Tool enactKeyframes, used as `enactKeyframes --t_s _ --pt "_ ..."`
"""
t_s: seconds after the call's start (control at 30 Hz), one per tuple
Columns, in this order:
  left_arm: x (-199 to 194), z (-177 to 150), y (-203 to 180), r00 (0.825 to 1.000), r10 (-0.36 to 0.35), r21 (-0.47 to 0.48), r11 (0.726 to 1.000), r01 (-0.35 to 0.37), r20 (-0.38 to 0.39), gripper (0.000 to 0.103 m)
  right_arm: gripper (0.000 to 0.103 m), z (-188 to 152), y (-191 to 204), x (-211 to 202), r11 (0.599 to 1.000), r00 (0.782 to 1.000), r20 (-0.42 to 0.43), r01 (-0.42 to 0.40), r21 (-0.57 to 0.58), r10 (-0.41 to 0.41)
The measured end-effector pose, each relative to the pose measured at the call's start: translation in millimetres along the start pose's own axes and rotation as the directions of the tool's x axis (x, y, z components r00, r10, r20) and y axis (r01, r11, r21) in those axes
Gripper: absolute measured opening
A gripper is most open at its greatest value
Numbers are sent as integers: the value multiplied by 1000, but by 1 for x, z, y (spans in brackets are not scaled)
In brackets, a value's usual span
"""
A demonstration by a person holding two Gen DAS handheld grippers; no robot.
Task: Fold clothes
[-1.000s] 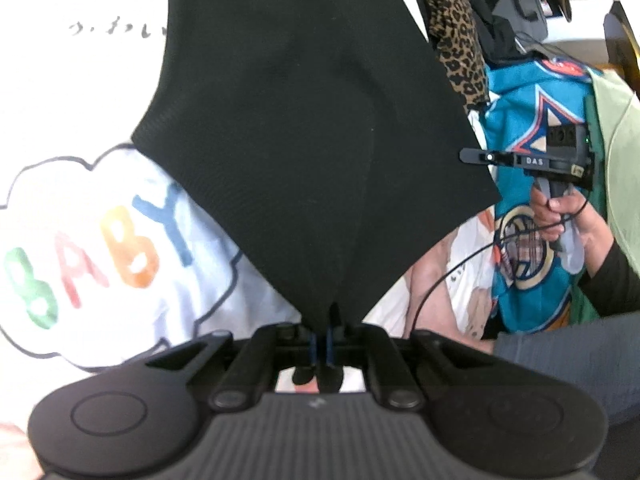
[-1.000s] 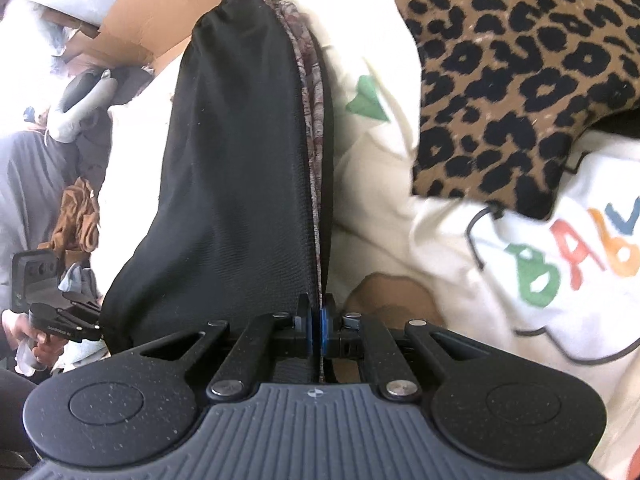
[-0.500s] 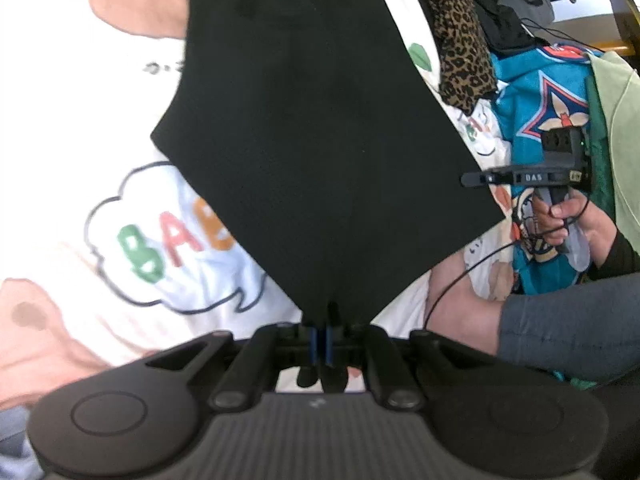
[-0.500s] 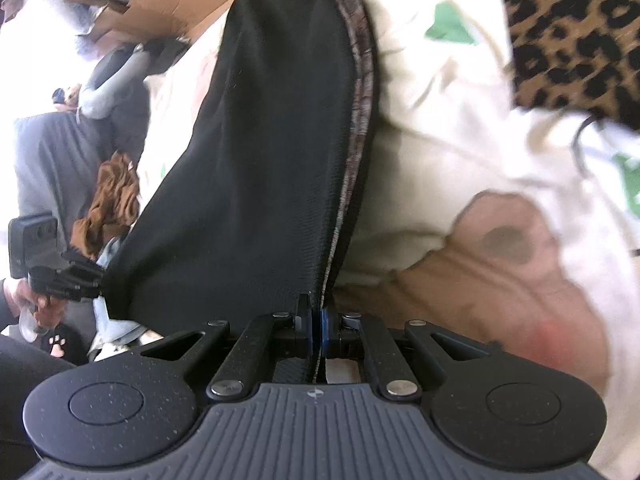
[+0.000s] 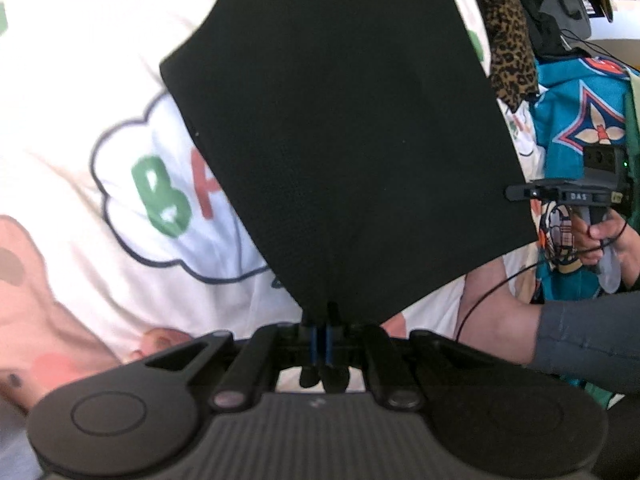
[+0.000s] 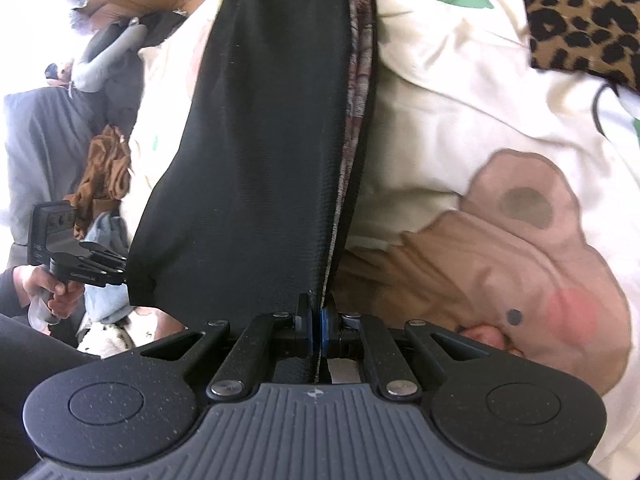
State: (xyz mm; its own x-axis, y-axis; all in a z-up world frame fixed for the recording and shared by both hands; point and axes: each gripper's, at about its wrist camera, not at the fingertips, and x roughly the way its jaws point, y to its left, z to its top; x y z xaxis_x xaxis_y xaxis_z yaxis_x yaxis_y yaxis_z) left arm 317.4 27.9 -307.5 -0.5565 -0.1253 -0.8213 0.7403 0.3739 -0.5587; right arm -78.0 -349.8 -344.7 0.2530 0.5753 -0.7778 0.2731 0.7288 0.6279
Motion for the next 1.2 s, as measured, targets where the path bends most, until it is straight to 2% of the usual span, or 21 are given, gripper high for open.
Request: enactKeyframes --t_s 0.23,0.33,0.37,0.47,0.53,0.6,0.67,0.83,0.9,1.03,1.2 --pt "26 4 7 1000 16 -30 999 -16 8 5 2 -1 -7 20 1000 999 -8 31 0 -31" --pt "33 7 8 999 34 -23 999 -33 15 10 6 0 -15 23 999 1000 -4 13 44 -12" --pt "34 8 10 999 41 -28 999 -40 21 16 8 0 -17 24 999 1000 0 14 52 -14" --pt "37 10 18 999 0 -80 997 5 53 19 29 1 -18 29 999 1000 2 25 31 -25" --pt "39 10 21 997 -35 -97 994 41 70 24 31 1 -18 34 999 1000 -7 20 33 -20" --pt "40 9 24 993 -78 -105 991 88 90 36 31 1 -19 39 999 1000 -16 16 32 -16" --pt "42 7 28 985 -128 -117 983 141 113 41 31 2 -19 46 999 1000 -25 13 29 -12" --pt "46 2 41 961 -227 -178 951 254 160 40 31 4 -20 54 1000 1000 -30 -6 23 7" --pt "49 -1 45 945 -272 -203 930 307 182 37 23 4 -20 56 1000 1000 -28 -12 17 12" --pt "52 5 40 949 -261 -180 939 292 176 30 7 3 -23 54 999 999 -21 -34 35 35" --pt "57 11 30 959 -233 -179 949 260 160 28 11 5 -21 58 999 999 -20 -26 42 27"
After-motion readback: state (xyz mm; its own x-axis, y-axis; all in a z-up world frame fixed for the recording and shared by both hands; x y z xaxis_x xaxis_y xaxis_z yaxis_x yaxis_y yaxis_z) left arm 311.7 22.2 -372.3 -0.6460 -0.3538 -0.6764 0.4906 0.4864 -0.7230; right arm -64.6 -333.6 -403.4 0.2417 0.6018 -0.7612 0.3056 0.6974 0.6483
